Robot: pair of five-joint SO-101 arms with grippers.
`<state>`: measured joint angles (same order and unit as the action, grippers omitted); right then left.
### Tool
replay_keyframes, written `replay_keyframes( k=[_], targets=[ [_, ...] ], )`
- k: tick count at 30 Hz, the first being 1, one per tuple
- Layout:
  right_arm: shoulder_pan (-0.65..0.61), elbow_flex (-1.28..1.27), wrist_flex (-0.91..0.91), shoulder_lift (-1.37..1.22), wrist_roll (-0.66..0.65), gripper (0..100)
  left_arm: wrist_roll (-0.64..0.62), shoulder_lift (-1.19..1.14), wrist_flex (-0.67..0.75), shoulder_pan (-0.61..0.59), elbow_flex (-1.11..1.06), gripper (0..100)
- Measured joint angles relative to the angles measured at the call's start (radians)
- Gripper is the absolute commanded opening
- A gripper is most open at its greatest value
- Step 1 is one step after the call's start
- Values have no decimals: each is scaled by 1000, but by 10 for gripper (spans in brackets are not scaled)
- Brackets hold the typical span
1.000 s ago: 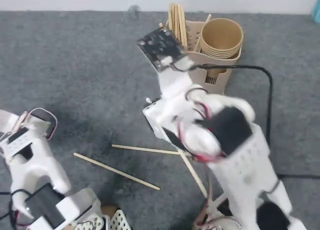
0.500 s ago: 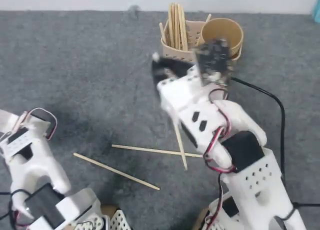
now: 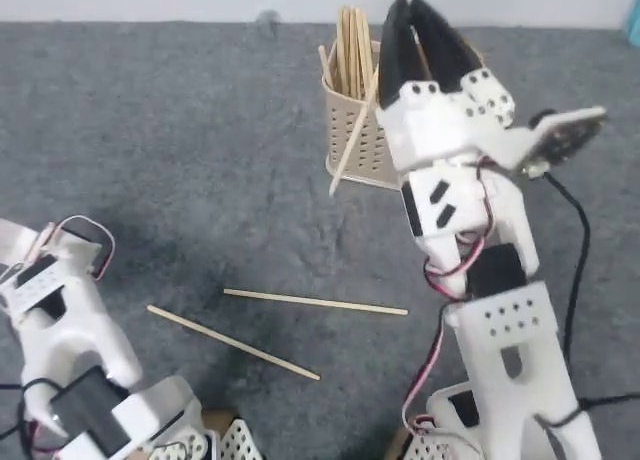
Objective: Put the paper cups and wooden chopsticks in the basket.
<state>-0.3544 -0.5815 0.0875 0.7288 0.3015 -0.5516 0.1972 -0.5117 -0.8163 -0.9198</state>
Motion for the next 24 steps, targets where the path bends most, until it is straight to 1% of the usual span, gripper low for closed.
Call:
replay_keyframes(
  k=[6, 18, 21, 24],
  targets=[
    [26, 235, 58, -226, -2, 7, 0, 0, 0, 11, 0, 12],
    [32, 913, 63, -916, -210, 7, 0, 0, 0, 15, 0, 12],
    [37, 1040, 63, -1060, -259, 7, 0, 0, 0, 15, 0, 12],
    [58, 1103, 63, -1149, -273, 7, 0, 0, 0, 15, 0, 12]
  ],
)
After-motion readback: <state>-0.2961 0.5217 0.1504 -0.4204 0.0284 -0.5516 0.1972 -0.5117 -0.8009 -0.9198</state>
